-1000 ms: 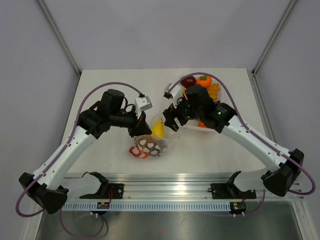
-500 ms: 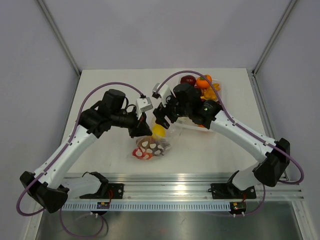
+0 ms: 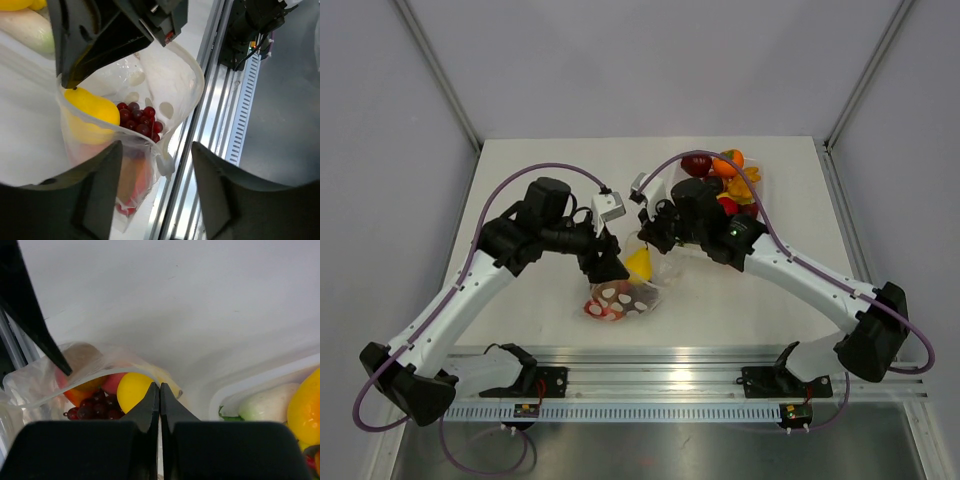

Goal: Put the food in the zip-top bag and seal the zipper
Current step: Zip the zipper food storage bag at the center of the board.

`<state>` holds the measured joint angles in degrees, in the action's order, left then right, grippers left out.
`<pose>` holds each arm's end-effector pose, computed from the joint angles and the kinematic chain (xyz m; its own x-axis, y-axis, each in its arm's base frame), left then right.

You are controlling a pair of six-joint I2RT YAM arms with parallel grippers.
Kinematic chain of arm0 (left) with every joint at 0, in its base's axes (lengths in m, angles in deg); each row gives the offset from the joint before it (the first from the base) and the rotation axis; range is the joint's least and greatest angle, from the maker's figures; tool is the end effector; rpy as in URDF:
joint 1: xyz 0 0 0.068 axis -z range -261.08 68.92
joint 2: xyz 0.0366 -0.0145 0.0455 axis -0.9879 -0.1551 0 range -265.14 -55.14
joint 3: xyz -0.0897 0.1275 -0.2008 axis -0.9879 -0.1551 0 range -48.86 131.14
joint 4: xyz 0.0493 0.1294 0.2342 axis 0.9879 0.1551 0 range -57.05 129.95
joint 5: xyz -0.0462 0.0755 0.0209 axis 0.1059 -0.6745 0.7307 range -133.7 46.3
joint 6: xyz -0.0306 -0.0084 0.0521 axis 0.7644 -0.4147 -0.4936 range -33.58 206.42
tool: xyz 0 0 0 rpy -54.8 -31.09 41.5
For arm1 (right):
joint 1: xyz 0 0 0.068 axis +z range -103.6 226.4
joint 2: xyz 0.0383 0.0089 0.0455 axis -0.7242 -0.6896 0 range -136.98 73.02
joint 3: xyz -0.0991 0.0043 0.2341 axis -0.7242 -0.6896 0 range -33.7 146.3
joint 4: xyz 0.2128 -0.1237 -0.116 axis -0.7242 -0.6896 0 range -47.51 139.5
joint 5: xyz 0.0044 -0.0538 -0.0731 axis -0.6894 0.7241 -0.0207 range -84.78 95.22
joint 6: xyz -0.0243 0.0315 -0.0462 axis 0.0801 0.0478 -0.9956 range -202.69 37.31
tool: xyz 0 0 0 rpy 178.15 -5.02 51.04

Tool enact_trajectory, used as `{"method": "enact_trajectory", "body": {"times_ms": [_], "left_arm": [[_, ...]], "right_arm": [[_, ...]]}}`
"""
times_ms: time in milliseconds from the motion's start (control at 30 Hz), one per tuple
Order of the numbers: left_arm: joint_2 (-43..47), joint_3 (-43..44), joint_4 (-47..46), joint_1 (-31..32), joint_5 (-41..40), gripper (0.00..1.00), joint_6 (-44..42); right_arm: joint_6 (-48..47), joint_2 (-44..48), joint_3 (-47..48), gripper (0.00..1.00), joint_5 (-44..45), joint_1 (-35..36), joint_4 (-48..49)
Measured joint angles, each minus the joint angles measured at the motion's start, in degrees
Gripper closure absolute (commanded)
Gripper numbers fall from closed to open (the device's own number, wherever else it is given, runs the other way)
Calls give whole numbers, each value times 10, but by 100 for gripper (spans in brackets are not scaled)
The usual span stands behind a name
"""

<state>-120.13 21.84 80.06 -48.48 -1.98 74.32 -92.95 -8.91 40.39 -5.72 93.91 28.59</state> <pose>0.1914 -0.1586 0.3490 -0.3725 0.4239 -0.8256 0.9211 0.2773 -0.2732 0.2313 0.2652 0.3232 -0.1707 -0.4451 -0.8791 -0.8809 0.4687 -0.0663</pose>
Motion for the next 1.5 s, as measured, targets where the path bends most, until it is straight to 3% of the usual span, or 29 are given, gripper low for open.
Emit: {"method": "enact_trajectory", "body": {"times_ms": [200, 467, 633, 800, 1100, 1333, 1433, 1467, 1500], "left_arm": [[12, -18, -30, -1, -26, 20, 22], [95, -66, -48, -4, -85, 36, 50], [150, -92, -47, -4, -106, 40, 49], [146, -107, -48, -4, -103, 48, 48], [145, -146, -57, -4, -100, 48, 65], [142, -155, -83, -4, -96, 55, 84], [134, -155, -90, -4, -91, 69, 95], [132, -156, -94, -4, -89, 81, 97], [130, -157, -97, -4, -88, 86, 103]], "right_arm": [[13, 29, -39, 100, 9, 0, 17], [16, 35, -49, 100, 8, 0, 21], [17, 34, -49, 100, 8, 0, 23], [26, 31, -49, 100, 8, 0, 28], [37, 21, -49, 100, 7, 0, 35], [46, 18, -49, 100, 7, 0, 37], [50, 17, -49, 100, 5, -1, 38], [51, 17, -49, 100, 3, -2, 39], [52, 17, -49, 100, 3, -2, 40]]}}
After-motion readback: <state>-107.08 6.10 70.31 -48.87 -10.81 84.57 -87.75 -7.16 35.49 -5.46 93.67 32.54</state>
